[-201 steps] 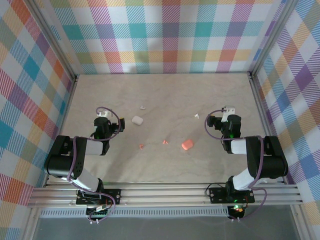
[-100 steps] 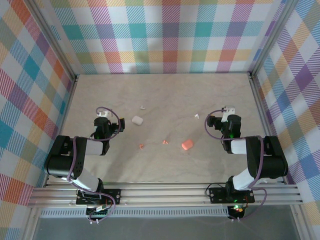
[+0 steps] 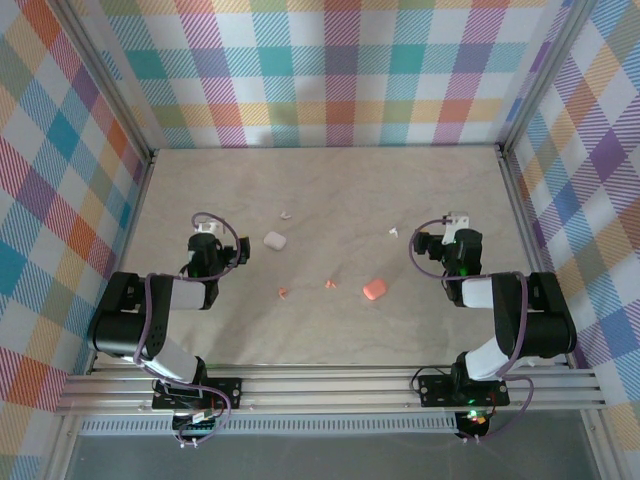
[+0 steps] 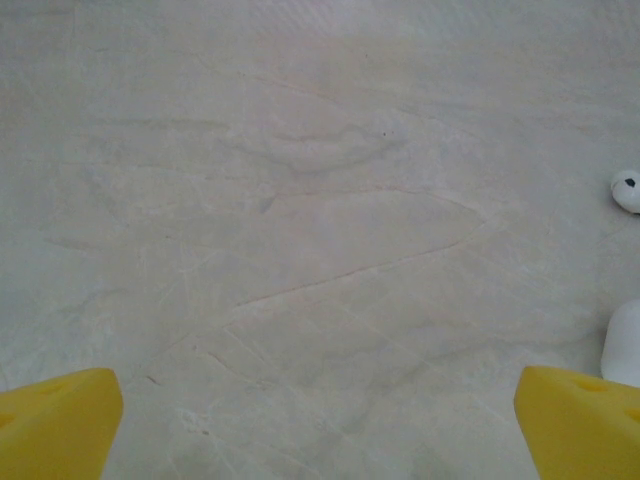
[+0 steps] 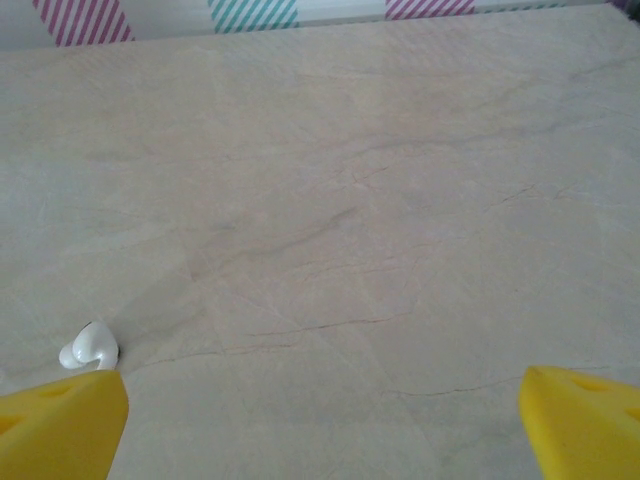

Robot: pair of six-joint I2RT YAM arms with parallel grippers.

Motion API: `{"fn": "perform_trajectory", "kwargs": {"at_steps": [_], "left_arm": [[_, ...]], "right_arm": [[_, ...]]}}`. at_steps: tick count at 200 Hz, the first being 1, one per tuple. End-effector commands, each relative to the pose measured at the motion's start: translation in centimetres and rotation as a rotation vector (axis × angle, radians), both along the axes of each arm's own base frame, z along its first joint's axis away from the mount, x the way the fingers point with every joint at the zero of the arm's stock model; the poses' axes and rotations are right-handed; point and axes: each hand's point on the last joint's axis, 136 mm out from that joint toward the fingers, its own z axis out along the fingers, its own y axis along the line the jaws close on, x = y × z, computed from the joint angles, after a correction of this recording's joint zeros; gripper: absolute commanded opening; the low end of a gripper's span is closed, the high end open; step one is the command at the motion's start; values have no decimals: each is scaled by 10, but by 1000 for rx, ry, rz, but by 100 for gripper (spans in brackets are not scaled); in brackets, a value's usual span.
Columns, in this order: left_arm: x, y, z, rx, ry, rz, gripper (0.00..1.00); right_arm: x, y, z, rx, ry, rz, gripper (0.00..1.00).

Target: Insert the wireless bluetooth earbuds into the charging case

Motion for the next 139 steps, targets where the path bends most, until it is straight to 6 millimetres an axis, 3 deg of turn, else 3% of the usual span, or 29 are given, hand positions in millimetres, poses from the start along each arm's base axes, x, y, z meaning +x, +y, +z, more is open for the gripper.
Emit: {"fn": "perform_trajectory", "kwargs": {"at_steps": [1,38,49,64,99,139], "left_arm": [[9,12,33,-16,4,69,100],[6,8,65,-93,52,89,100],[0,4,72,-133,69,84,100],[-13,-3,74,-208,108,81,100],[-55,-52,54,-443,249,-36,90],[-101,-96,31,-477,370,-83,89]], "right_arm": [[3,4,25,4,13,36,100],[-12,0,43,167,285,-96,100],[-19,6,43,223,383,-119,90],[-32,39,41,236,508,-30,87],[-76,104,23,57,754,175,91],[-125,146,3,-3,989,356,96]]}}
